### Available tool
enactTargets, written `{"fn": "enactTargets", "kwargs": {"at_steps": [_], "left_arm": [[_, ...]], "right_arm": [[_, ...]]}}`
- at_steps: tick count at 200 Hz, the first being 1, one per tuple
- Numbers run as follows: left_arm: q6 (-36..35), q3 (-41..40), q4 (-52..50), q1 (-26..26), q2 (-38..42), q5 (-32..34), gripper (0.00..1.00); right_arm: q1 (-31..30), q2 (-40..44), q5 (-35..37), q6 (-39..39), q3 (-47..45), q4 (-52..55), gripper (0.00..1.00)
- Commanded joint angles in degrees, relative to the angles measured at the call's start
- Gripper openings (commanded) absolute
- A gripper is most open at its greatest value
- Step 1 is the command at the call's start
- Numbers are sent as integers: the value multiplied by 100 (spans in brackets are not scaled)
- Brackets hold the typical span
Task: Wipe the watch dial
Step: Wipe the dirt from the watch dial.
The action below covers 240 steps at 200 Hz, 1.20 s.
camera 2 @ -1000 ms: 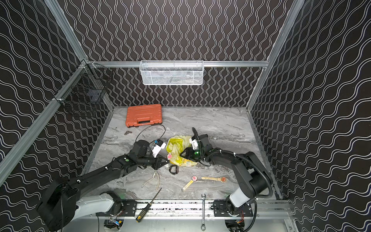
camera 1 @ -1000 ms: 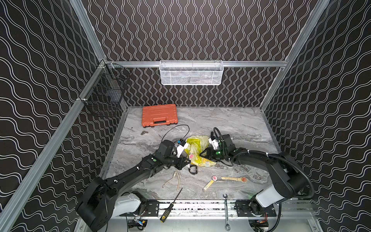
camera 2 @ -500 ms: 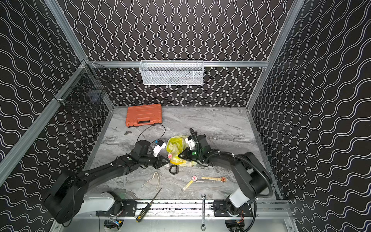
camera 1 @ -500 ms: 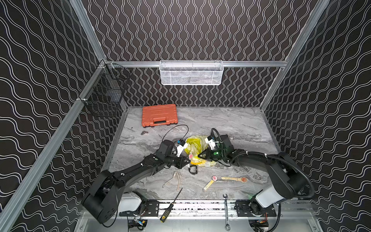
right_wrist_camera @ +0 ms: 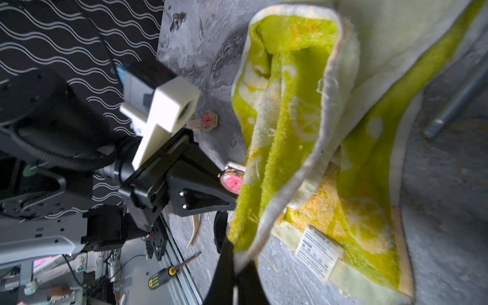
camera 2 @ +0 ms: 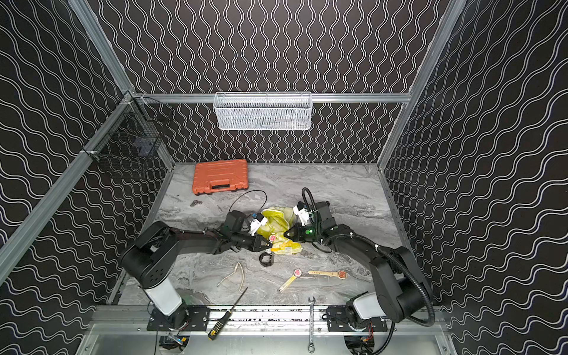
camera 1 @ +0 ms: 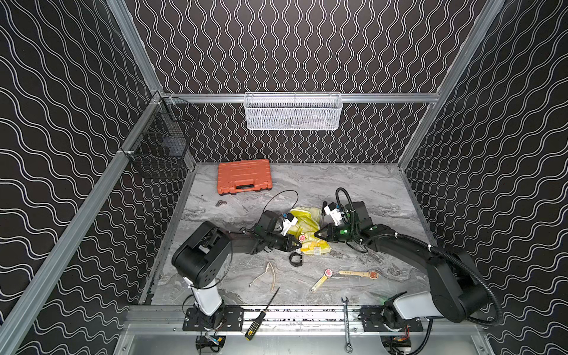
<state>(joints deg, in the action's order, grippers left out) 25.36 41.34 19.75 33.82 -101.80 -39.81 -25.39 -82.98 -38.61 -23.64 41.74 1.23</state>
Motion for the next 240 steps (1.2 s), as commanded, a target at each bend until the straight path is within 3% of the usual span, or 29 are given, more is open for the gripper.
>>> {"fn": "enactTargets", "kwargs": {"at_steps": [1, 19, 59, 128, 172, 240], "left_arm": [[-176, 268, -65, -10, -243, -54, 0], [-306, 402, -272, -8, -379, -114, 0], [-567, 705, -1148, -69, -568, -17, 0], [-627, 1147, -2349, -240, -480, 20, 0], [-813, 1449, -3085, -381, -533, -112, 0], [-405, 1738, -3785, -605, -831, -76, 0]], "right_arm": [[3, -112, -300, 647, 220, 262, 0], [-2, -376, -407, 815, 378, 195, 0], [-8, -938, -935, 202, 227, -1109, 0], [-8, -1371, -883, 271, 173, -1532, 0], [-35, -1892, -1384, -236, 308, -2434, 0], [-353, -2415, -1463, -776, 626, -3112, 0]]}}
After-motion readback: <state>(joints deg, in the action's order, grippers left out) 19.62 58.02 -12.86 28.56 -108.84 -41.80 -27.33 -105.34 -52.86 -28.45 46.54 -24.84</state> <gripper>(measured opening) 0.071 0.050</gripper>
